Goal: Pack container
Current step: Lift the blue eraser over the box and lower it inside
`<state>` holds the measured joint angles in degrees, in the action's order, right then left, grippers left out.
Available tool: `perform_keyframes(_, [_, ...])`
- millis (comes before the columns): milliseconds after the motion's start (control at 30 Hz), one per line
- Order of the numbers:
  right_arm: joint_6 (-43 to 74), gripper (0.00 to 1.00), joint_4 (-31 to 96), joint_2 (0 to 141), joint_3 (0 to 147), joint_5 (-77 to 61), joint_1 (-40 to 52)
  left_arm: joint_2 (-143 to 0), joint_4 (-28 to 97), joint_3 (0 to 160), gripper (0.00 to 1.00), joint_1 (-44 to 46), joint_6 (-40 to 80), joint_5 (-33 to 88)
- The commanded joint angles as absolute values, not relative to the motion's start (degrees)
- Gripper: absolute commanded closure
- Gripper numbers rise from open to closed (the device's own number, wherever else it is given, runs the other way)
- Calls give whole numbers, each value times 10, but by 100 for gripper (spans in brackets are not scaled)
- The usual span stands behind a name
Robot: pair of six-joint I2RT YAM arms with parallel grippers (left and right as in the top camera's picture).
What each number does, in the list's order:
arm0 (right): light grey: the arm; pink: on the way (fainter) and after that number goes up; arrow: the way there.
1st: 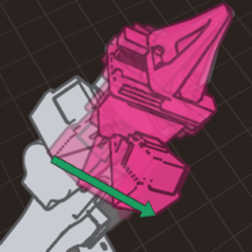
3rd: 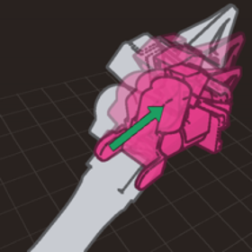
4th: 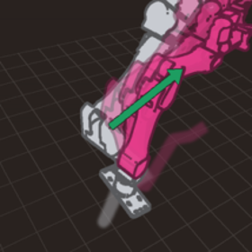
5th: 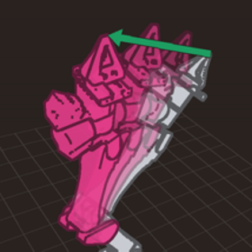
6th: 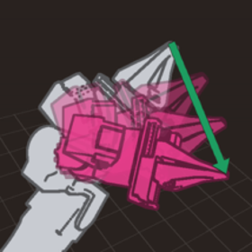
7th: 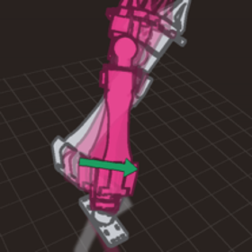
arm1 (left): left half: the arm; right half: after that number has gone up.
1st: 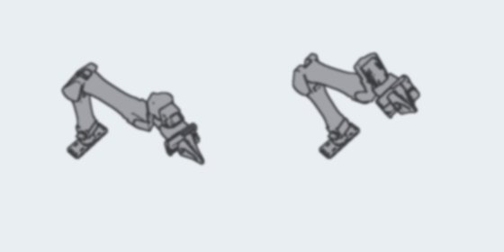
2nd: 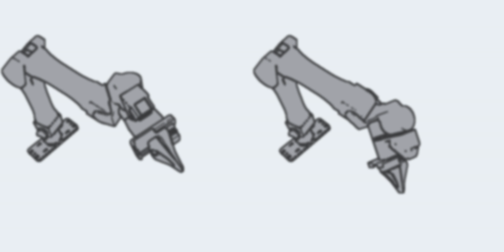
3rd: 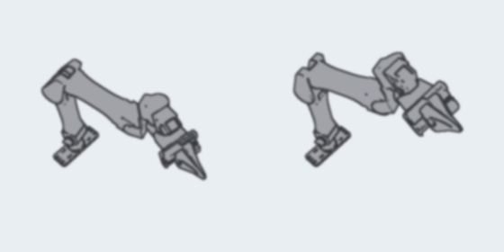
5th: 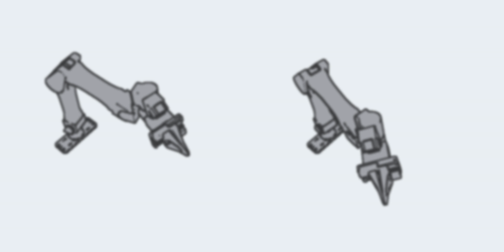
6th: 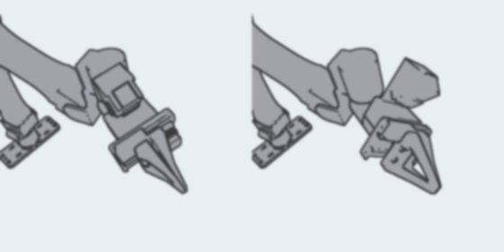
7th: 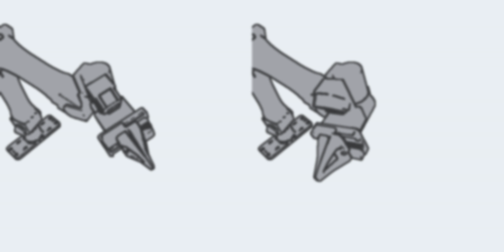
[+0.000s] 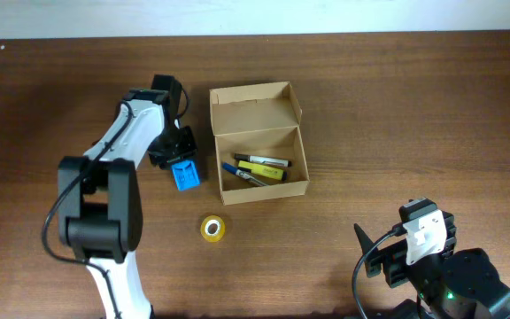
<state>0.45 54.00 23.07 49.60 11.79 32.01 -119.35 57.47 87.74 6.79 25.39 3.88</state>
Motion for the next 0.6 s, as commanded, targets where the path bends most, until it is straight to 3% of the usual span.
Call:
perform_keyframes(0, [11,1,540,229,495,127,317,-1090,571,883,86,67,274,17])
perform_keyframes(300, [11,1,540,229,495,127,317,-958,570,884,86,79,278,4])
perform_keyframes(433, [11,1,540,229,495,127,317,-945,566,914,85,140,320,6])
perform_keyframes(567, [11,1,540,229,495,127,317,-949,520,924,77,211,398,-2])
